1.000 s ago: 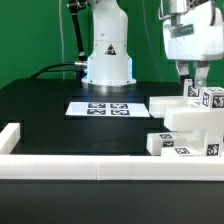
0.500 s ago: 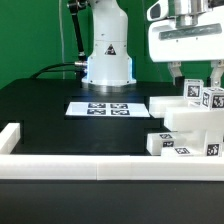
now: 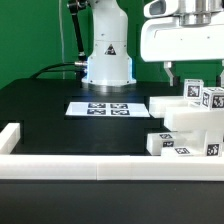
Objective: Assemble chair
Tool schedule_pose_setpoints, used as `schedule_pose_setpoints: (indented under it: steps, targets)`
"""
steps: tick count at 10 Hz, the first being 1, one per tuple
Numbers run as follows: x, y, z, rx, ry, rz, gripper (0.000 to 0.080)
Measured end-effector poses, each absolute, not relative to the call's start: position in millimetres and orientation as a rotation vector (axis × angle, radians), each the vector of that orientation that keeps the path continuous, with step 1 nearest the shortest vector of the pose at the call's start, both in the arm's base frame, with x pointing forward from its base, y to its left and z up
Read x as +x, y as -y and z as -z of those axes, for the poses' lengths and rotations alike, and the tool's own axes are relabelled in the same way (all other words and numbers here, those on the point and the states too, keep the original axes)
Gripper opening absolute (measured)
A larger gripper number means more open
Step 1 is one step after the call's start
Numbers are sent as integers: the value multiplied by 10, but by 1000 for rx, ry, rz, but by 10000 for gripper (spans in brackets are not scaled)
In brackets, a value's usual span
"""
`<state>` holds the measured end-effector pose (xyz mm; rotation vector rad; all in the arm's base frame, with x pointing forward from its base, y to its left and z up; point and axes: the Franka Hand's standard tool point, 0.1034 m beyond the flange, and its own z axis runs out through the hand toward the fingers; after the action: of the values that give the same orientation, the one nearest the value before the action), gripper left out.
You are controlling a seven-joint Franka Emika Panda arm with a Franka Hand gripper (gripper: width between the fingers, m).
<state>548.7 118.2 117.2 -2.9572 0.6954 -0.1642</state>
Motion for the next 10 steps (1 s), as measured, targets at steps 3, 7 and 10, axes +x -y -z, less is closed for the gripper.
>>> schedule_pose_setpoints:
  steps: [3, 7, 10]
  targets:
    - [5499, -1114, -1167, -3026, -417, 180, 649]
    - [5500, -1113, -1167, -3028, -411, 182, 285]
    - [5500, -1113, -1167, -3022, -444, 180, 287]
